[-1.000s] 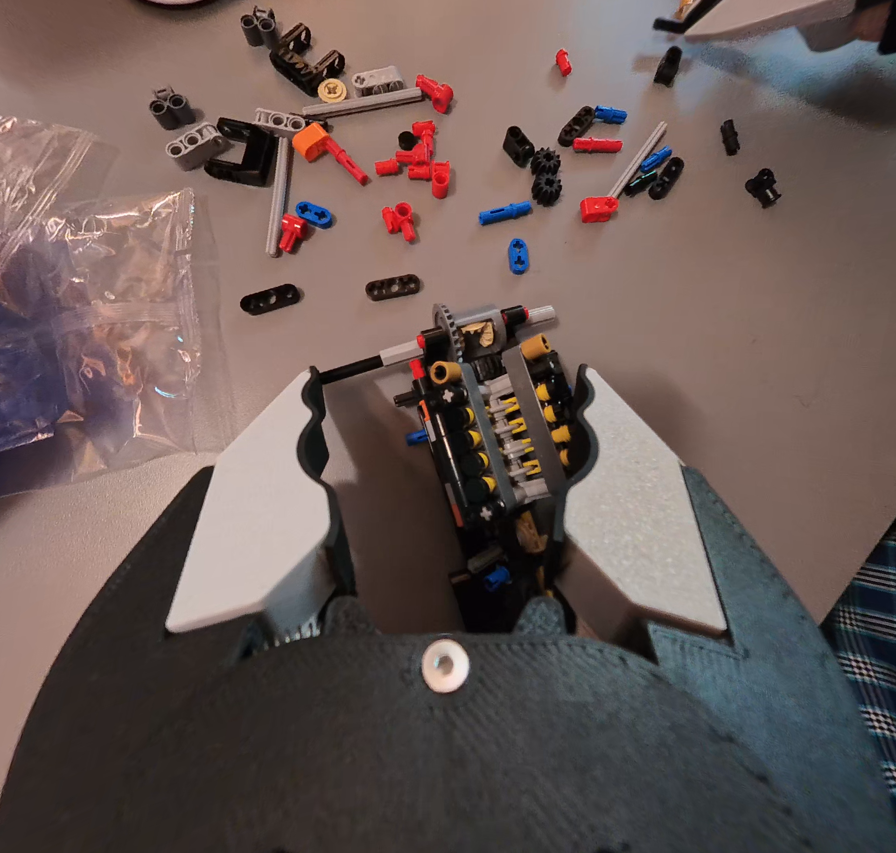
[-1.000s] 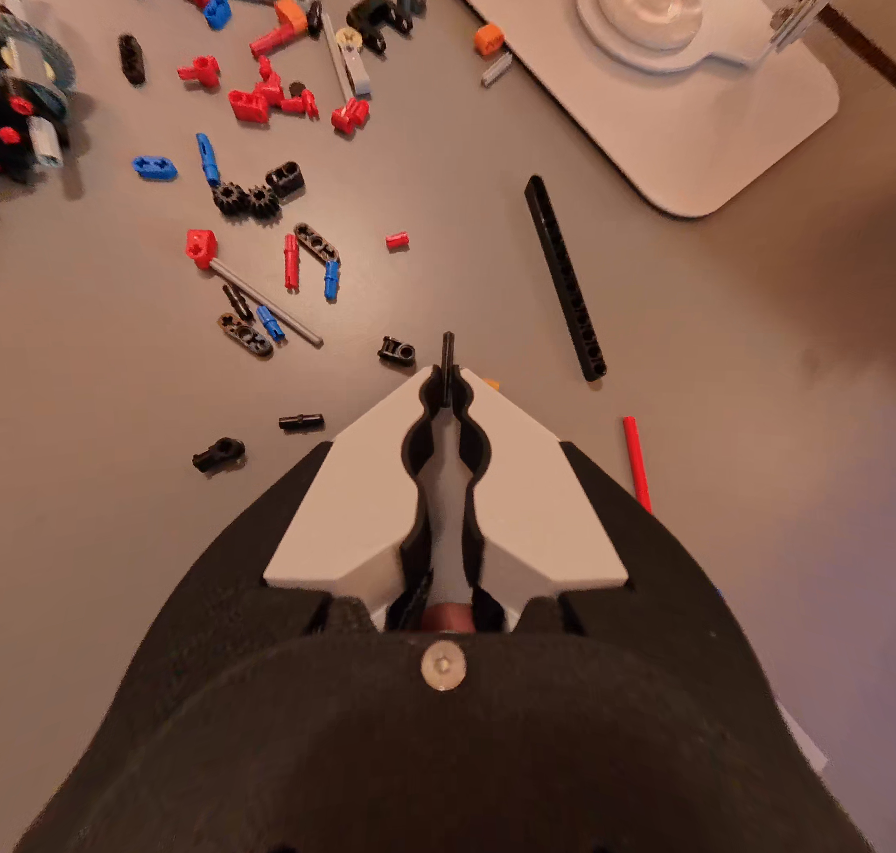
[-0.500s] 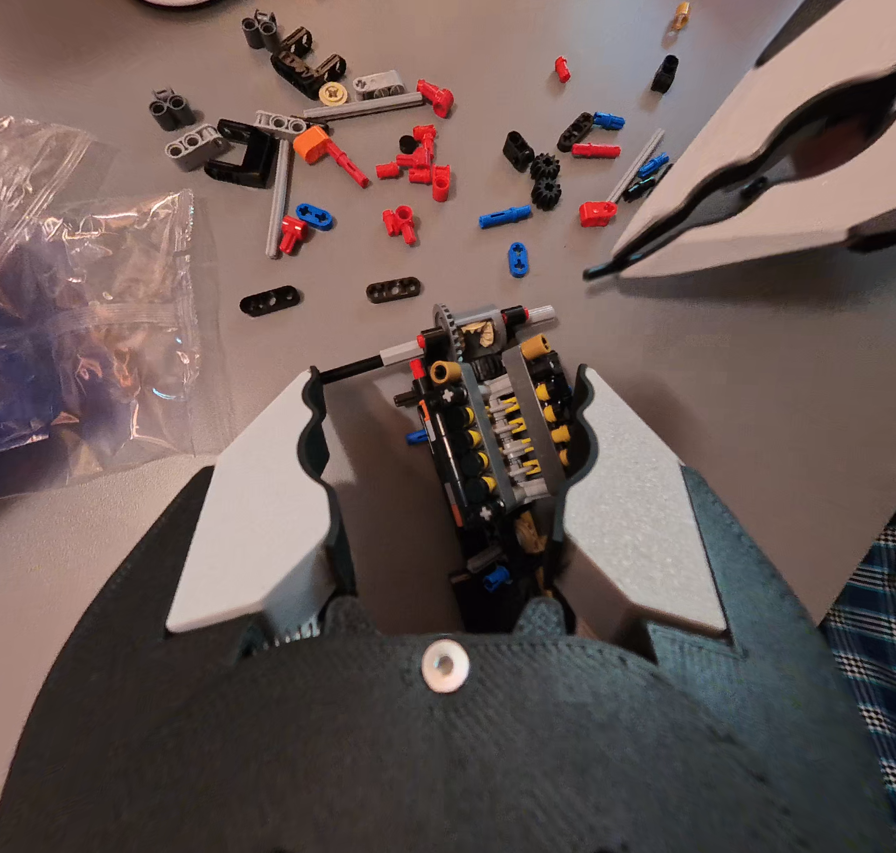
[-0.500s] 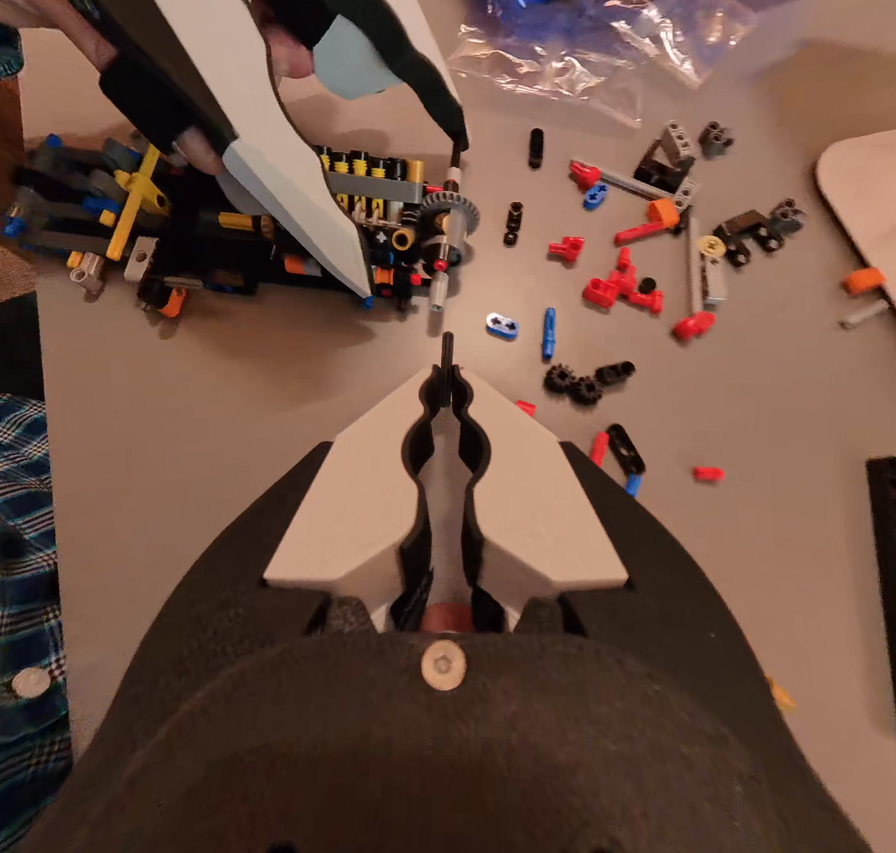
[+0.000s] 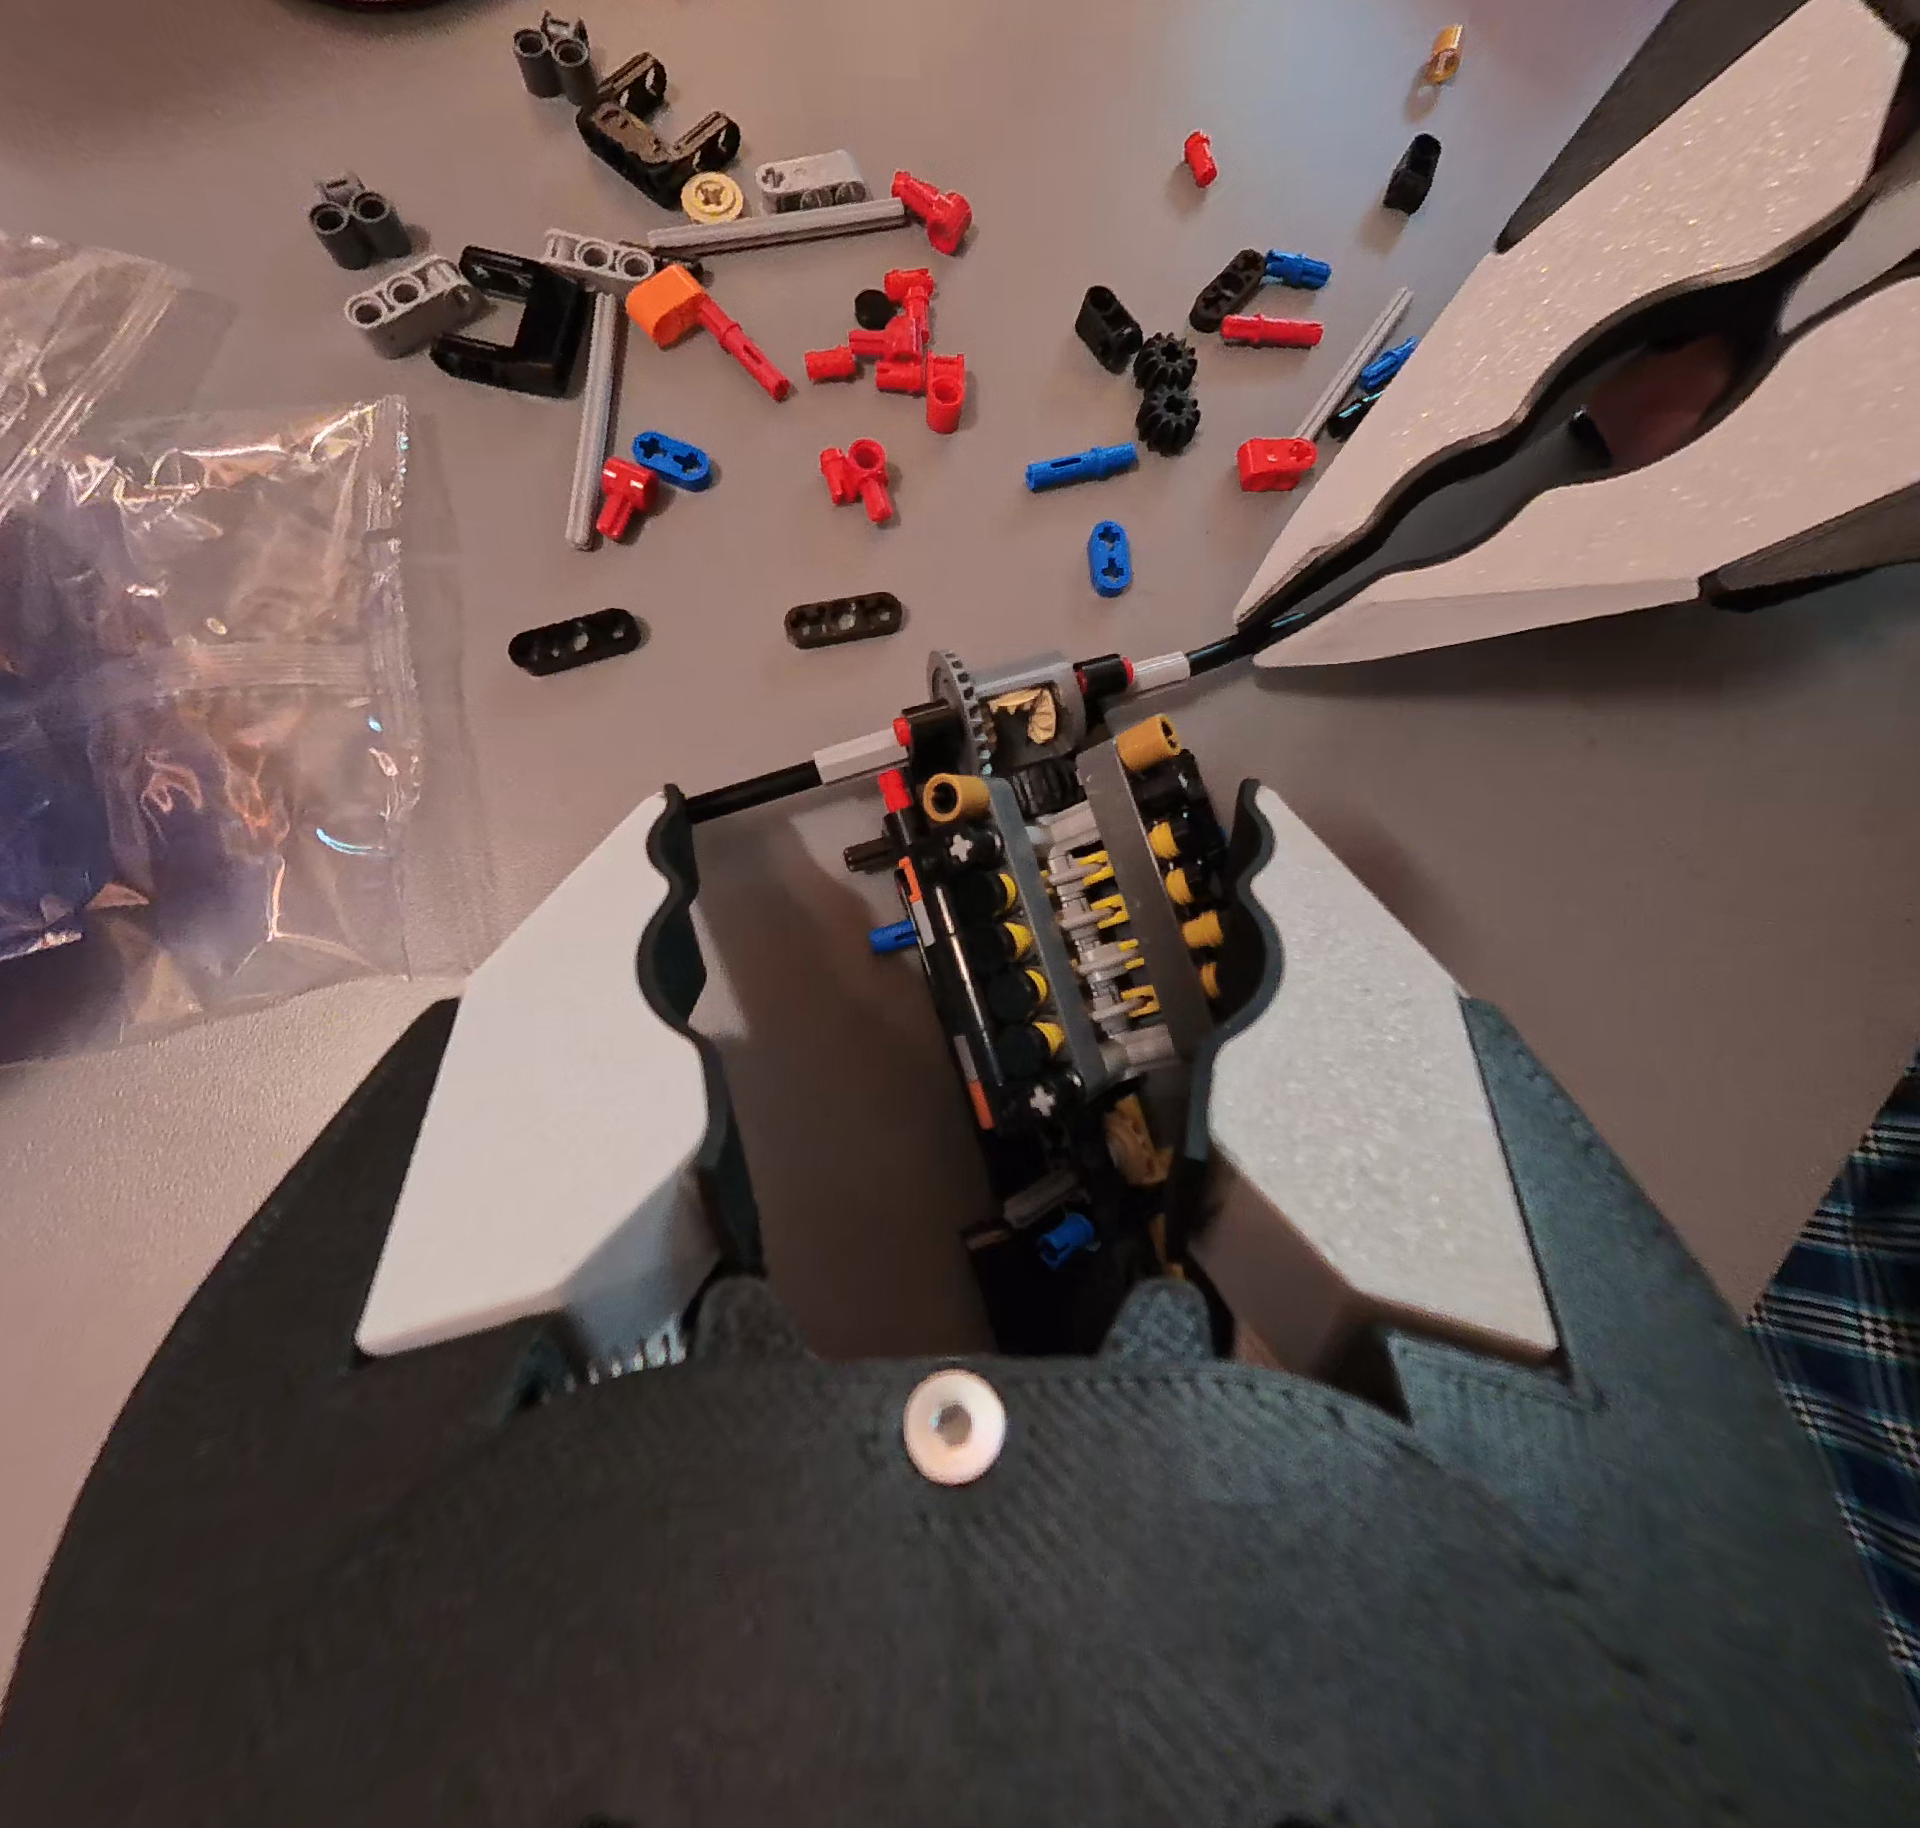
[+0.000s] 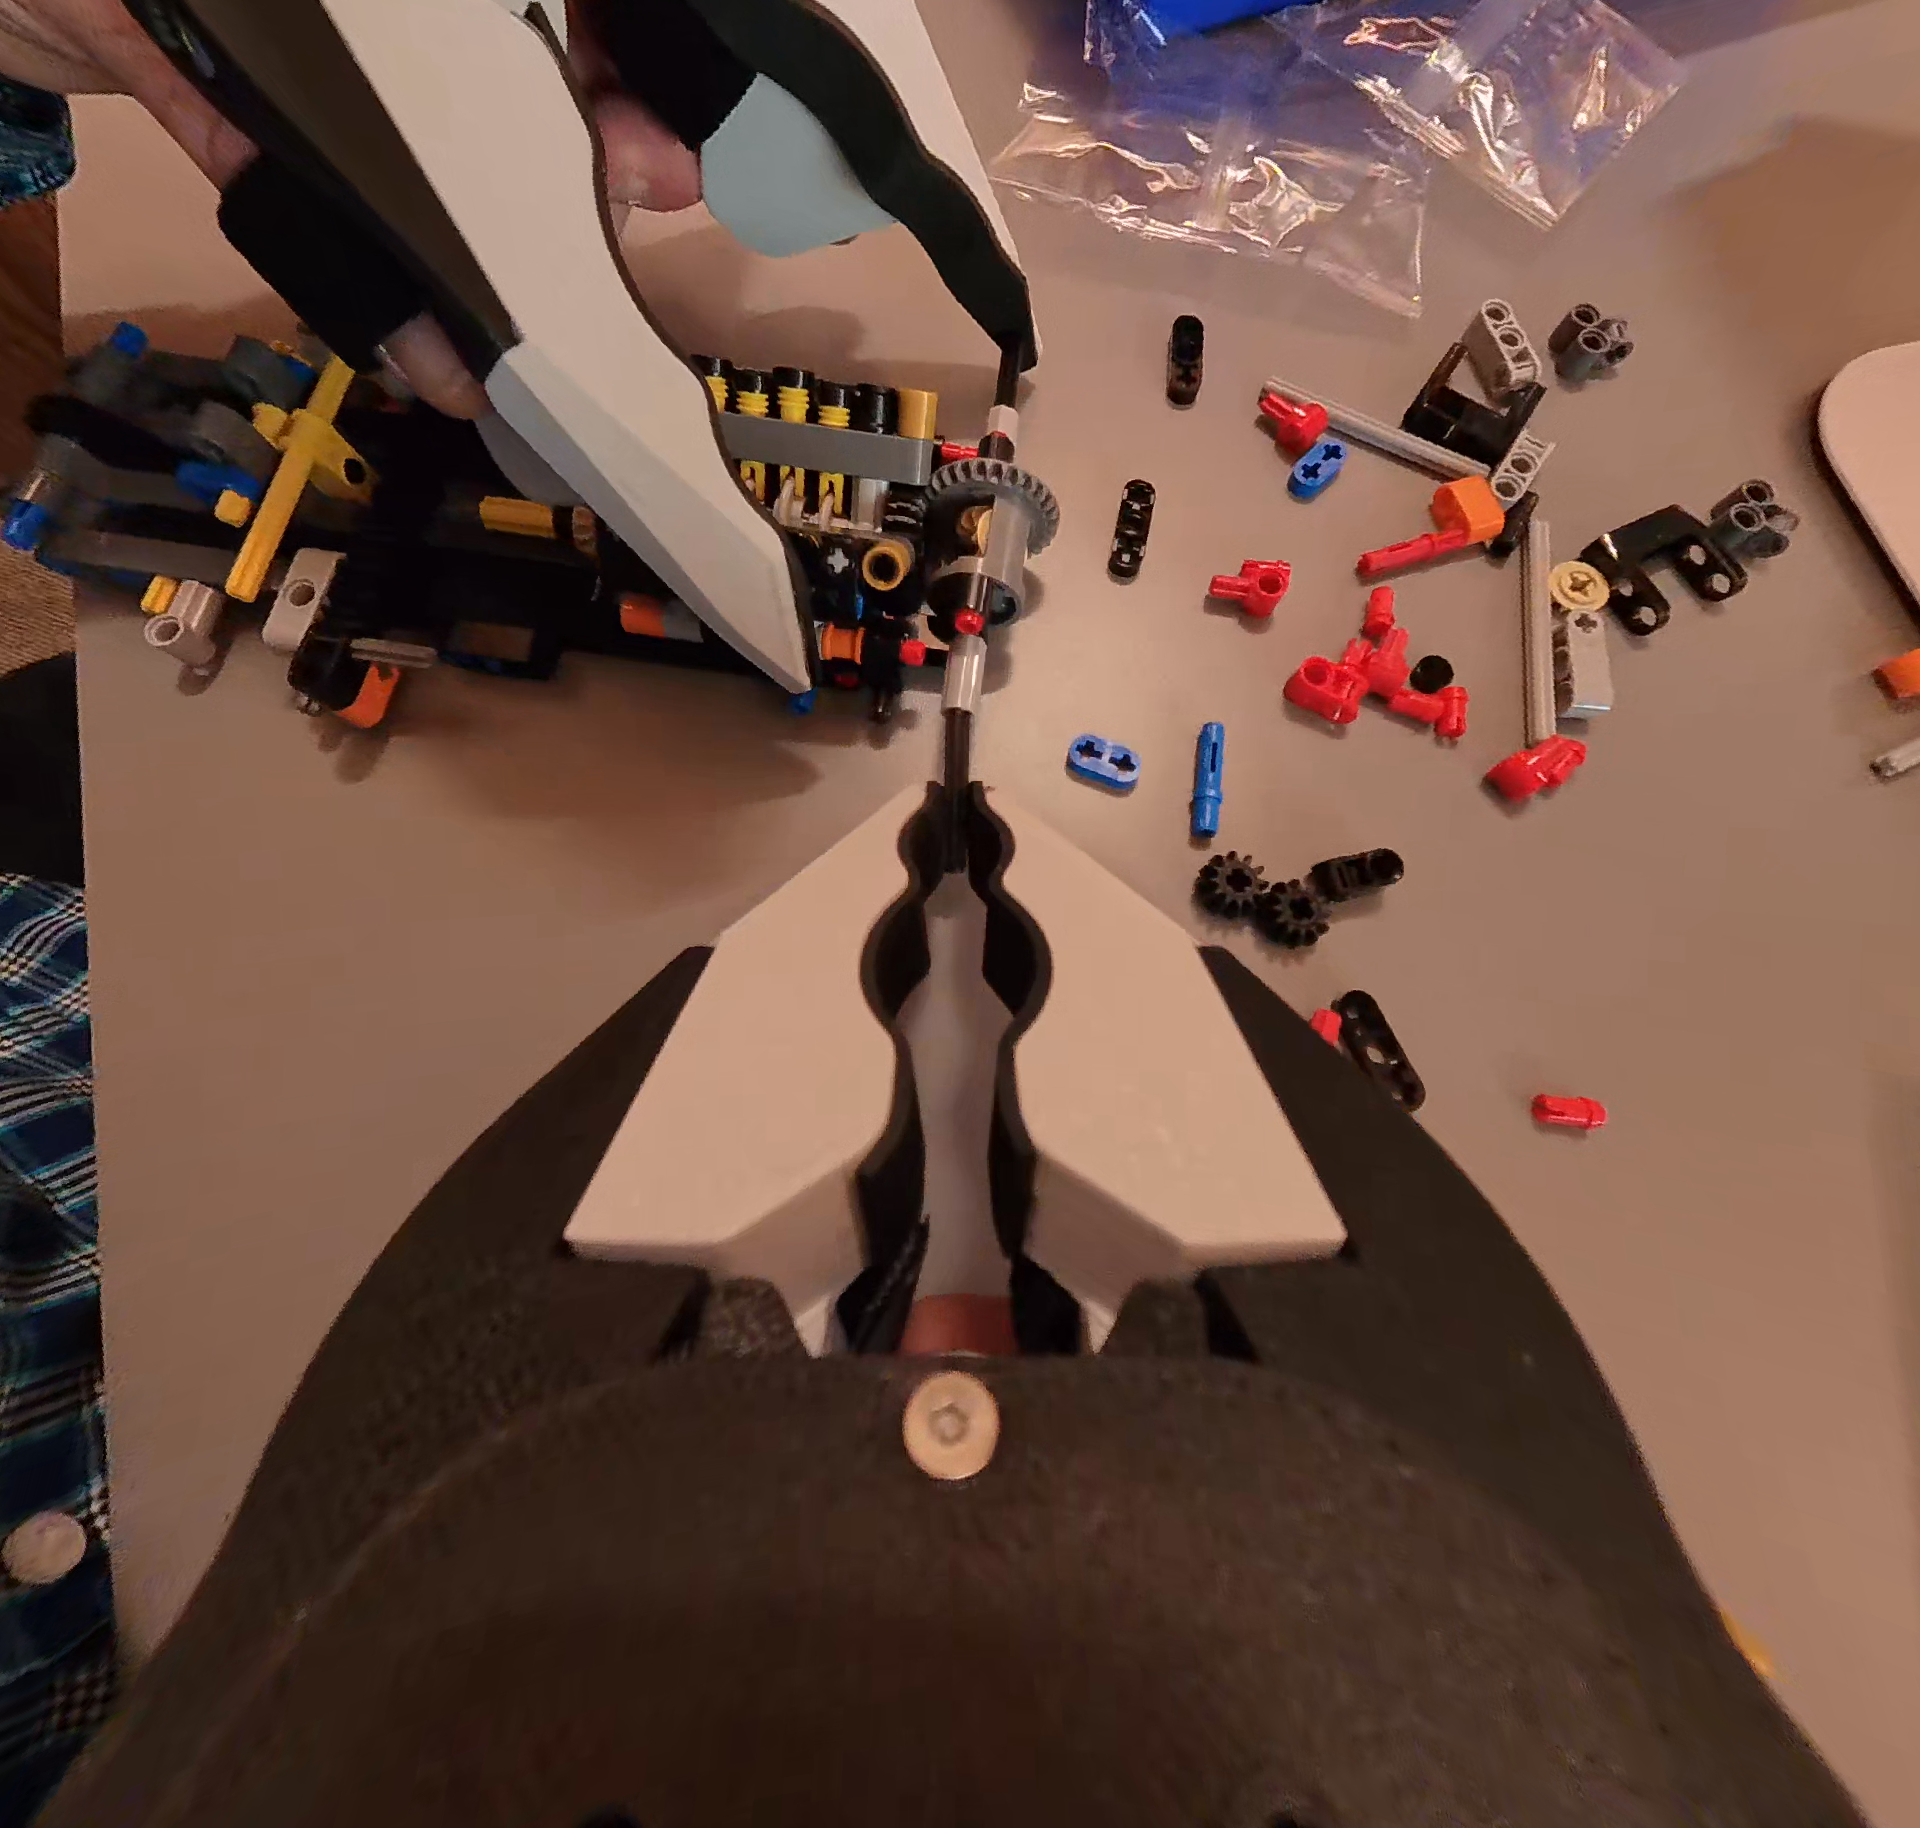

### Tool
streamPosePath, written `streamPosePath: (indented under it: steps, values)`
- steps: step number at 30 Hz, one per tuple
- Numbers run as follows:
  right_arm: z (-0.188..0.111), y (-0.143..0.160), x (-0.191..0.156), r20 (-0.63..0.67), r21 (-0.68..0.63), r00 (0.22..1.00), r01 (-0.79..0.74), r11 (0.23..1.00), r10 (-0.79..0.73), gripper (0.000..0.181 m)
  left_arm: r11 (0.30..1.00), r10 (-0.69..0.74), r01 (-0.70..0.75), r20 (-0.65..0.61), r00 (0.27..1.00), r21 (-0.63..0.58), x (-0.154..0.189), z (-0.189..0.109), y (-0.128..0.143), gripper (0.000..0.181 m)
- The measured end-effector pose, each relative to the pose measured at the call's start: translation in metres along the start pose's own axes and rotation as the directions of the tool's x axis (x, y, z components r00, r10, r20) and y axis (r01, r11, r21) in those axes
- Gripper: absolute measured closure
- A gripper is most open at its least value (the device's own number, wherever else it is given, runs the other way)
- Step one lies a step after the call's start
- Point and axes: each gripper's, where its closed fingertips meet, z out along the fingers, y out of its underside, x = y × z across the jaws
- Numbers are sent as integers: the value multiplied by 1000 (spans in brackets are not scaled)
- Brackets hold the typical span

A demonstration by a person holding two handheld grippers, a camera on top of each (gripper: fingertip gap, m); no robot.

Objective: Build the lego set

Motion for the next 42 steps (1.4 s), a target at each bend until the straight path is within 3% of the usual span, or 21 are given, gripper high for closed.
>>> streamPosePath:
  steps: [6, 10, 16, 31, 33, 40, 42]
  values:
    - [-1, -2, 1, -108, -37, 990, 85, 996, -88, 180, 1000, -4, 4, 10, 1000, 0, -1, 0, 0, 81]
    - [-1, -4, 2, -235, -96, 939, 234, 968, -250, 180, 1000, -8, 8, 13, 1000, 1, -1, 1, -1, 81]
    - [3, -4, 2, -334, -140, 880, 307, 941, -337, 180, 1000, -7, 7, 24, 1000, 4, -2, 0, -1, 81]
    - [7, -9, 2, -319, -83, 885, 329, 941, -338, 181, 1000, 0, 0, 37, 999, 0, -2, 0, -1, 80]
    - [7, -18, -1, -322, -54, 888, 329, 943, -329, 181, 1000, 10, -9, -42, 999, 14, 14, 4, -3, 81]
    - [-9, -5, 8, -298, -77, 908, 286, 955, -296, 181, 1000, 26, -26, 2, 1000, -12, 8, 6, -5, 82]
    - [-15, 9, 8, -242, -94, 940, 222, 970, -239, 170, 1000, 22, -22, -3, 1000, -10, 10, 6, -4, 82]
